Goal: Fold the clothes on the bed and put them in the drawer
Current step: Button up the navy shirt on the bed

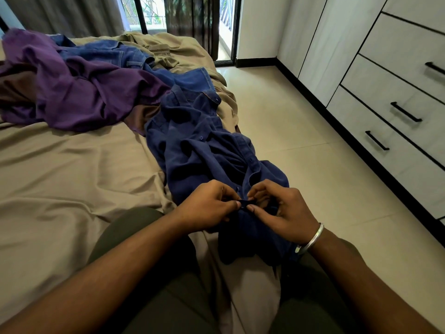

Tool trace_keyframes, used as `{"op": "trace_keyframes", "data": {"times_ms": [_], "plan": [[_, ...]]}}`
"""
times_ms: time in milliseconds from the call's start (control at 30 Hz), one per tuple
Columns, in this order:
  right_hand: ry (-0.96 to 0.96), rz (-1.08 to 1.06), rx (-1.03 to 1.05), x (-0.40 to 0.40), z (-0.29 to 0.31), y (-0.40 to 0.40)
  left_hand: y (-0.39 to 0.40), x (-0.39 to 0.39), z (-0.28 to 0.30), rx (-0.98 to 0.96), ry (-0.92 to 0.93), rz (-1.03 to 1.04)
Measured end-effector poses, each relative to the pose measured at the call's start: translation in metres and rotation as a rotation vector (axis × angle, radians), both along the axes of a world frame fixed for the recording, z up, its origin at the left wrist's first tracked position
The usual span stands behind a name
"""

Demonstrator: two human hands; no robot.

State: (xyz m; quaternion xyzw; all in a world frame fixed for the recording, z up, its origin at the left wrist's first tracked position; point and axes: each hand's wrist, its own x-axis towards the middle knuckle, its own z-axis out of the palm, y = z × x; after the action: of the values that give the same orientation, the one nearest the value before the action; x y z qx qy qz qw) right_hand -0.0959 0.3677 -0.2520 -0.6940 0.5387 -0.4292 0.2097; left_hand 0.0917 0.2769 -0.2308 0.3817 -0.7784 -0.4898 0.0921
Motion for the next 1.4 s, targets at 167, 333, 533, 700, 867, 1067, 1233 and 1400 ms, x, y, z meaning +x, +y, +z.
{"op": "trace_keyframes", "data": {"times_ms": [167, 333, 533, 700, 867, 1067, 1233, 1400], "plan": [[0.023, -0.025, -0.025, 0.003, -0.001, 0.000, 0.000, 0.000, 0.002, -0.008, -0.012, -0.026], [-0.051, -0.051, 0.016, 0.007, 0.000, -0.002, -0.002, -0.001, 0.002, 0.145, 0.075, 0.061], [-0.108, -0.082, 0.042, 0.013, -0.002, -0.002, -0.001, -0.002, 0.004, 0.243, 0.057, 0.058], [-0.113, -0.069, 0.044, 0.015, -0.005, 0.000, 0.000, -0.003, 0.005, 0.390, 0.067, 0.150], [-0.141, -0.111, 0.084, 0.018, -0.007, 0.000, 0.000, -0.004, 0.006, 0.515, 0.068, 0.179], [-0.294, -0.124, 0.160, 0.022, -0.010, -0.002, -0.001, -0.002, 0.002, 0.333, 0.014, 0.120], [-0.502, -0.150, 0.199, 0.016, -0.009, 0.000, 0.003, 0.001, 0.006, -0.065, 0.053, 0.046], [-0.560, -0.134, 0.222, 0.010, -0.006, 0.001, 0.009, 0.000, 0.010, -0.113, 0.055, 0.030]]}}
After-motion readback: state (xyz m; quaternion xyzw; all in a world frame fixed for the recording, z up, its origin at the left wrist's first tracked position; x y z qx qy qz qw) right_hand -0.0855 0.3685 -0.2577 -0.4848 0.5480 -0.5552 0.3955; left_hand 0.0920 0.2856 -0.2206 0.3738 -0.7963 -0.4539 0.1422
